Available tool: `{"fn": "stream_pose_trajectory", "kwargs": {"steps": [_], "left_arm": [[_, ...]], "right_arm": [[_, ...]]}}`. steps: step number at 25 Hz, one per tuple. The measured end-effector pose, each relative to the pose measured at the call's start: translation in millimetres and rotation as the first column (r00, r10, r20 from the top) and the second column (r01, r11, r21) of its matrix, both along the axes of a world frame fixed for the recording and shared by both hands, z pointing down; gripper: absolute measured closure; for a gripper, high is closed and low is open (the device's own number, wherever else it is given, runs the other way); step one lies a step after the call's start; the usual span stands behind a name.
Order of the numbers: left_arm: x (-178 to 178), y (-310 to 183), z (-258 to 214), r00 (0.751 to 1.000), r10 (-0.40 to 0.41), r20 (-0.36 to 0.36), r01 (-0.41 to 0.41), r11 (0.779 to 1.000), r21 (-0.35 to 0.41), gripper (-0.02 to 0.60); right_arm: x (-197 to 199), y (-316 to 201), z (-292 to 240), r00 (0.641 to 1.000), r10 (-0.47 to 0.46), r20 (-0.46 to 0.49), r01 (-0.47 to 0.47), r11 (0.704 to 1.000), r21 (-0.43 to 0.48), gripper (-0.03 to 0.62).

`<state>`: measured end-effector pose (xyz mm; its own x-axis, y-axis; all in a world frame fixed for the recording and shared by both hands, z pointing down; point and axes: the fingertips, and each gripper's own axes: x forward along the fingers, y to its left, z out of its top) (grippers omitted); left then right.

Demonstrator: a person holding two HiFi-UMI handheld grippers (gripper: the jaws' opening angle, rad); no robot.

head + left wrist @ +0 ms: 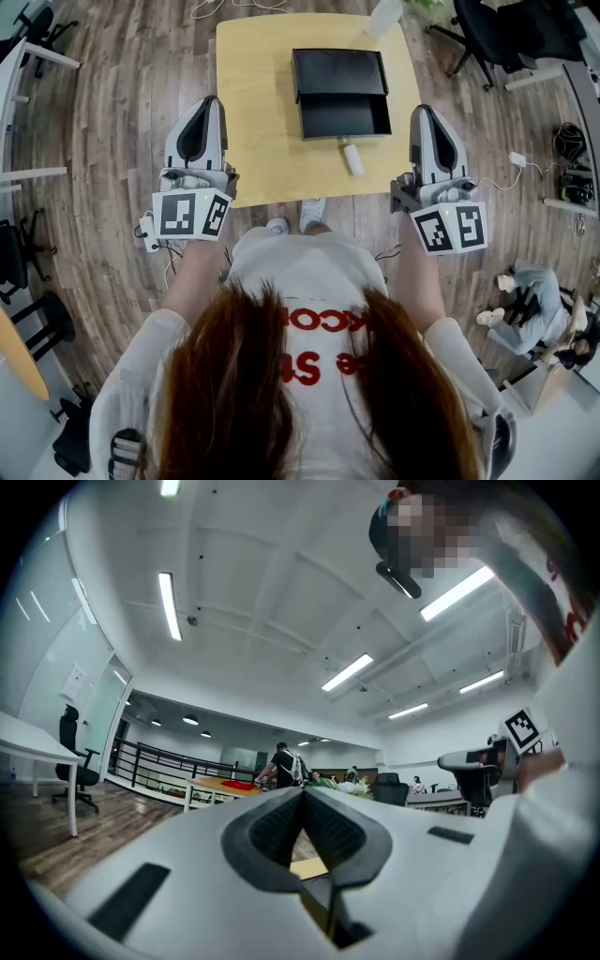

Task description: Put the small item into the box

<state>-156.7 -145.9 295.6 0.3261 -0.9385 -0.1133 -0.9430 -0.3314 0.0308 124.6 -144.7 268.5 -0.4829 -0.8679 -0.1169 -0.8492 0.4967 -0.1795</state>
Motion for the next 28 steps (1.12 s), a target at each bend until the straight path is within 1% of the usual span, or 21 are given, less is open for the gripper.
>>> {"fn": "stream_pose_trajectory", "kwargs": {"steps": [6,9,13,17,20,23,25,28], "left_arm": [[14.3,-31.5,-1.4,0.998,-0.061,0.0,0.061,0.998,0.017,0.575],[21.6,-45.0,-0.2,0.997,-0.075,-0.001,0.075,0.997,0.016,0.575],[33.8,-59.5,4.9,0.998,-0.059,0.003,0.059,0.998,0.003,0.575],[44.3,-70.6,17.7,1.0,-0.012,0.0,0.012,0.999,-0.032,0.575],[48.8,-75.1,29.8,1.0,0.022,0.004,-0.021,0.998,-0.066,0.575],[50.8,-78.8,45.7,0.999,0.049,0.004,-0.048,0.994,-0.097,0.575],[50.1,-79.8,58.6,0.998,0.066,0.004,-0.065,0.99,-0.124,0.575],[48.3,-77.7,77.5,0.997,0.081,0.01,-0.078,0.983,-0.169,0.575]], "right_arm": [[10.8,-42.8,2.4,0.997,-0.078,-0.009,0.078,0.997,0.001,0.588],[13.1,-59.9,6.4,0.995,-0.104,-0.009,0.104,0.995,-0.01,0.587],[14.6,-71.8,13.2,0.994,-0.108,-0.003,0.108,0.994,-0.035,0.587],[13.9,-74.4,25.4,0.996,-0.086,-0.004,0.085,0.994,-0.073,0.587],[10.0,-71.1,45.7,0.997,-0.073,-0.026,0.069,0.99,-0.127,0.586],[2.4,-67.8,83.8,0.992,-0.087,-0.096,0.065,0.975,-0.214,0.585],[-2.4,-62.6,114.2,0.985,-0.098,-0.139,0.056,0.958,-0.282,0.585],[-8.5,-47.6,163.5,0.975,-0.126,-0.183,0.046,0.92,-0.39,0.585]]}}
